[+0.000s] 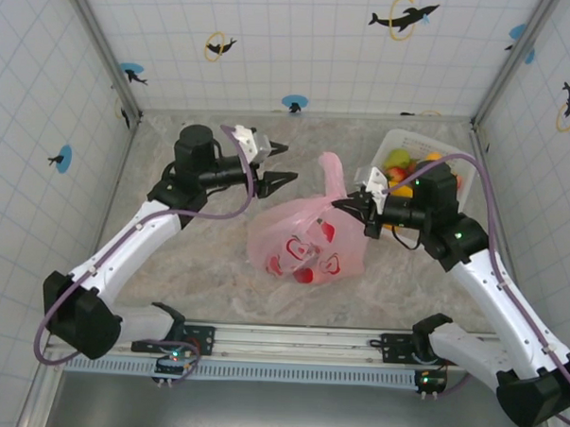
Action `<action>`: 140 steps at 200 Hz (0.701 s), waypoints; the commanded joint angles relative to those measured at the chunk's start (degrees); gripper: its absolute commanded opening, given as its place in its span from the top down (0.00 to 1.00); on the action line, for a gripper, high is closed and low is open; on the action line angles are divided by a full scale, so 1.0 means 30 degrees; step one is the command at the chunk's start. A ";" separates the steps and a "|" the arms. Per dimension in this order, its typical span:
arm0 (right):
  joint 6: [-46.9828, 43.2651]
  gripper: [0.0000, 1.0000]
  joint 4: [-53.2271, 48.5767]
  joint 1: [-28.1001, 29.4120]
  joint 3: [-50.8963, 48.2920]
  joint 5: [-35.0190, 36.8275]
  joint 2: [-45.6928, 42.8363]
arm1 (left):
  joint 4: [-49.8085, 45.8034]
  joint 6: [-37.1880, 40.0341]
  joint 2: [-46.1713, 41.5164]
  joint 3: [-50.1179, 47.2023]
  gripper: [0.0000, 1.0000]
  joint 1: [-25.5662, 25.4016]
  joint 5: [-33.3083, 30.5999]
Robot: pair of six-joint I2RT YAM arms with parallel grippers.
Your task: Place the fake fruits into the plastic bag and tie a complex knot
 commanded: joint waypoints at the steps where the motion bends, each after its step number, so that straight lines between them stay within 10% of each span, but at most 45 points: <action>1: -0.0621 1.00 0.0878 0.0437 -0.0299 -0.0655 0.0304 | 0.1230 -0.3556 0.1814 0.1920 0.30 -0.0067 0.0727; 64: -0.1330 1.00 0.0198 0.1355 -0.0057 -0.0511 0.0941 | 0.0633 -0.5030 0.6009 0.6775 0.30 -0.1114 0.3009; 140: -0.0774 1.00 0.0465 0.1284 -0.0301 0.0541 0.0681 | 0.0241 -0.1769 0.4863 0.4528 0.30 -0.2091 0.7708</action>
